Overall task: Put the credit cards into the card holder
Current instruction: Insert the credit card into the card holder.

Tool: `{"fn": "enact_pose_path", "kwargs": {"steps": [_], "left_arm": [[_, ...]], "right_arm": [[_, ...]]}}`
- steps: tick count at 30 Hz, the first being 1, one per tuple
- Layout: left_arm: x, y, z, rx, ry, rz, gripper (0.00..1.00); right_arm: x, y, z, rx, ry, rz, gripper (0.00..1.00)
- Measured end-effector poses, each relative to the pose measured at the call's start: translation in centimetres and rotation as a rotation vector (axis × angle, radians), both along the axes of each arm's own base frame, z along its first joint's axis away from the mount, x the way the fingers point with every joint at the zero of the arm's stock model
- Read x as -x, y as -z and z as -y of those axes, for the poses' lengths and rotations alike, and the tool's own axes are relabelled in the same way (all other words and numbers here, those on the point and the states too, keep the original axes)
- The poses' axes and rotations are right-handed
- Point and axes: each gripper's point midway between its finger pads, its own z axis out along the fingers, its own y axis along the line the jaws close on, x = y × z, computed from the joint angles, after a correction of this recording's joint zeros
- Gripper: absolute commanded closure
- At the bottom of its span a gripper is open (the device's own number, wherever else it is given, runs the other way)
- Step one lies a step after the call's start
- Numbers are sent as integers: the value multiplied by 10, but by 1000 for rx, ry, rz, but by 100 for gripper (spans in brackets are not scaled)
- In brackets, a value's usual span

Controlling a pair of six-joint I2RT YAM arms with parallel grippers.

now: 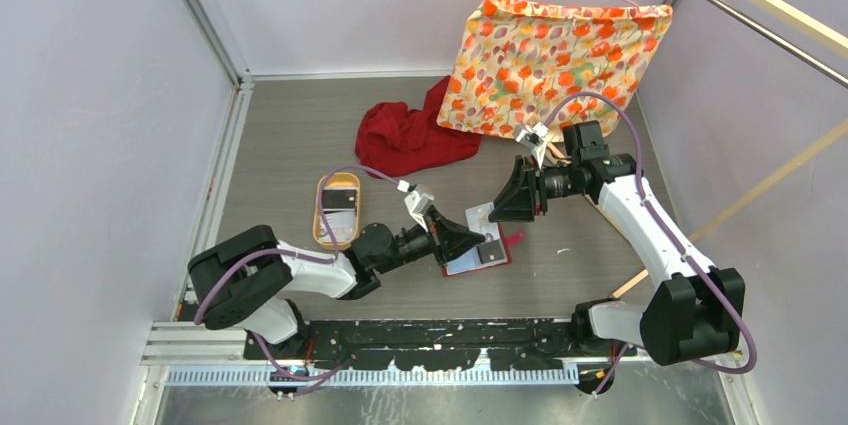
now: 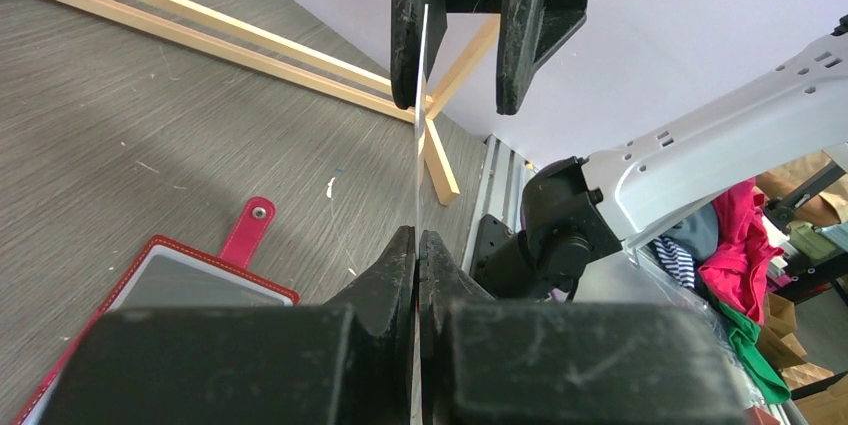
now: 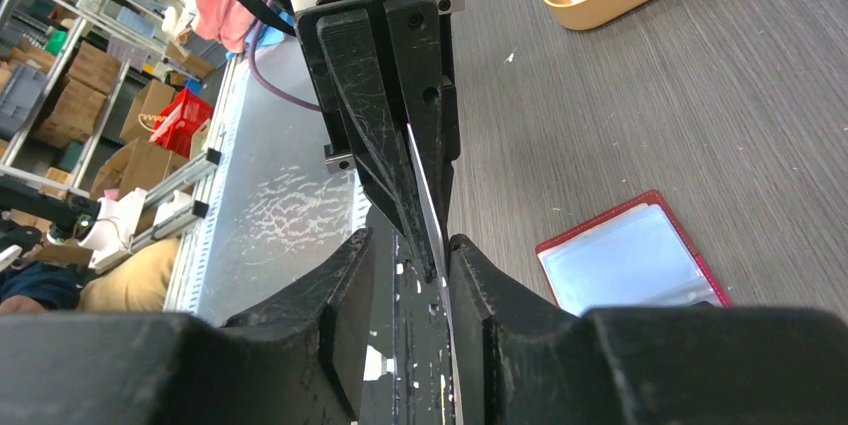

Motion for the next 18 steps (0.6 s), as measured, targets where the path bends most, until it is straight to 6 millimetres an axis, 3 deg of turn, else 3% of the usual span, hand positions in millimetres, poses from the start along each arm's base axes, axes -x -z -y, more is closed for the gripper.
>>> {"fn": "enact_pose_path", "kwargs": {"steps": [3,8,9,14,18], "left_arm": [[0,1,1,1,1,0,99],[0,0,1,11,2,1,99],[0,-1,1,14,2,1,94],[-4,-1,0,19,-18,-9,50],[-8,12,-11,-8,-64,-39,36]], "right_arm": [[-1,1,0,6,4,1,72],[-4,2,0,17,14,6,97],[-4,3,1,21,17,6,99],[-8,7,2,44,32,16,99],[-14,15,4,91,66,21,99]]}}
